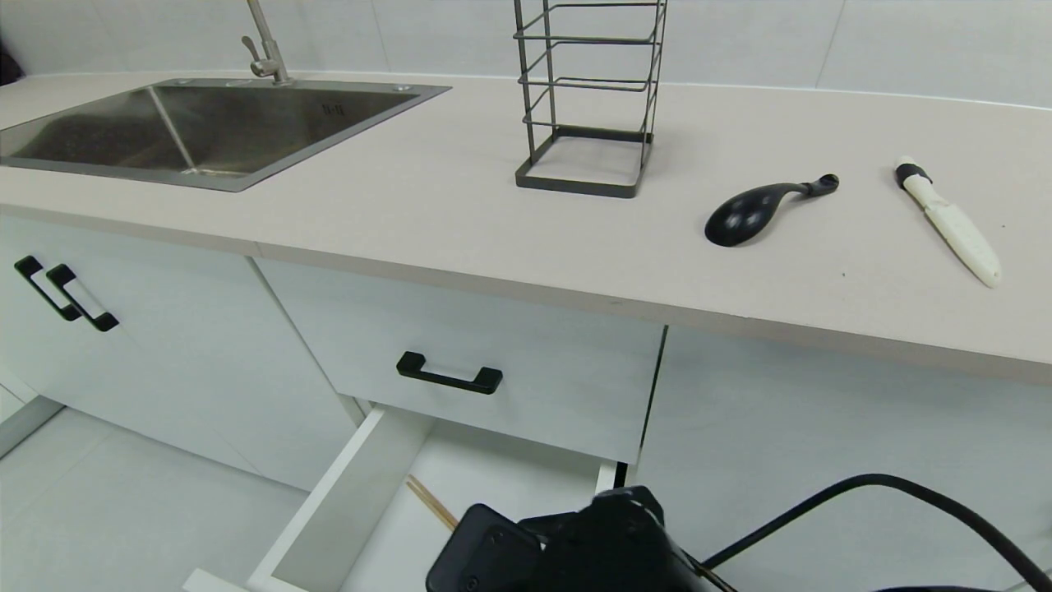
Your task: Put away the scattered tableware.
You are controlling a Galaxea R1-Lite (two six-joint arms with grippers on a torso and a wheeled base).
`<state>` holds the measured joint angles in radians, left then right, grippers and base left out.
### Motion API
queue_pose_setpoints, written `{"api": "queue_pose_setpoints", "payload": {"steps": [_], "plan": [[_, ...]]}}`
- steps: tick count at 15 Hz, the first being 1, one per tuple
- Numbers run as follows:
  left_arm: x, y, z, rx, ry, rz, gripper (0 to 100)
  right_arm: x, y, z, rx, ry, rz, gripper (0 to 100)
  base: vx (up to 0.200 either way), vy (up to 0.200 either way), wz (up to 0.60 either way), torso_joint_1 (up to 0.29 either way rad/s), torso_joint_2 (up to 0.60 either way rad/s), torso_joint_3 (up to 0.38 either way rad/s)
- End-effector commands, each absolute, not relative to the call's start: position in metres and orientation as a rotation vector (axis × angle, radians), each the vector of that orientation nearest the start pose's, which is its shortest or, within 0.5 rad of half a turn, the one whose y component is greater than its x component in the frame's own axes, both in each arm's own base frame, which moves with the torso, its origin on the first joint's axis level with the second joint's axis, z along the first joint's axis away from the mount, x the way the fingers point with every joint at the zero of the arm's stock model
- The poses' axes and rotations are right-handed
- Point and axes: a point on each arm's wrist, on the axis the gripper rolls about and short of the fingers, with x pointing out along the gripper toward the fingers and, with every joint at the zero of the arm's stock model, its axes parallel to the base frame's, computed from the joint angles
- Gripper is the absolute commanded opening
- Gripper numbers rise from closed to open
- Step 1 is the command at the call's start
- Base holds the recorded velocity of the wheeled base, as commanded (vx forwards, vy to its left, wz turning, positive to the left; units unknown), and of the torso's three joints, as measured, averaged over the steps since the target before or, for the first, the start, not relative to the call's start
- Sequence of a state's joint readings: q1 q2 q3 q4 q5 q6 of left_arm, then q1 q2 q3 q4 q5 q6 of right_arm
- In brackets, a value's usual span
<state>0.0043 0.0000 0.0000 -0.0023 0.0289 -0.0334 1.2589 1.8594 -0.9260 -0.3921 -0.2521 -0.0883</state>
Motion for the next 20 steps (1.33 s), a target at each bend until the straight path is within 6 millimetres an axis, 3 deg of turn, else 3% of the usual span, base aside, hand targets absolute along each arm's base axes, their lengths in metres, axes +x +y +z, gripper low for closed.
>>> {"api": "queue_pose_setpoints", "payload": {"steps": [1, 5, 6, 12, 15, 20], "plan": [[-0.023, 0.001, 0.076, -0.034, -0.002, 0.032, 100, 0.098, 0.285, 0.145, -0.442, 0.34, 1.063, 100, 0.0, 0.0, 0.0, 0.0, 0.0, 0.0], [-0.023, 0.001, 0.076, -0.034, -0.004, 0.034, 100, 0.105, 0.269, 0.148, -0.43, 0.294, 1.081, 100, 0.0, 0.0, 0.0, 0.0, 0.0, 0.0], [-0.023, 0.001, 0.076, -0.034, -0.004, 0.035, 100, 0.107, 0.252, 0.148, -0.437, 0.294, 1.081, 100, 0.0, 0.0, 0.0, 0.0, 0.0, 0.0], [-0.023, 0.001, 0.076, -0.034, -0.002, 0.034, 100, 0.12, 0.23, 0.153, -0.424, 0.273, 1.052, 100, 0.0, 0.0, 0.0, 0.0, 0.0, 0.0], [-0.023, 0.001, 0.076, -0.034, -0.004, 0.034, 100, 0.115, 0.223, 0.136, -0.452, 0.338, 1.054, 100, 0.0, 0.0, 0.0, 0.0, 0.0, 0.0], [-0.023, 0.001, 0.076, -0.034, -0.004, 0.035, 100, 0.11, 0.229, 0.129, -0.451, 0.344, 1.078, 100, 0.0, 0.0, 0.0, 0.0, 0.0, 0.0]]}}
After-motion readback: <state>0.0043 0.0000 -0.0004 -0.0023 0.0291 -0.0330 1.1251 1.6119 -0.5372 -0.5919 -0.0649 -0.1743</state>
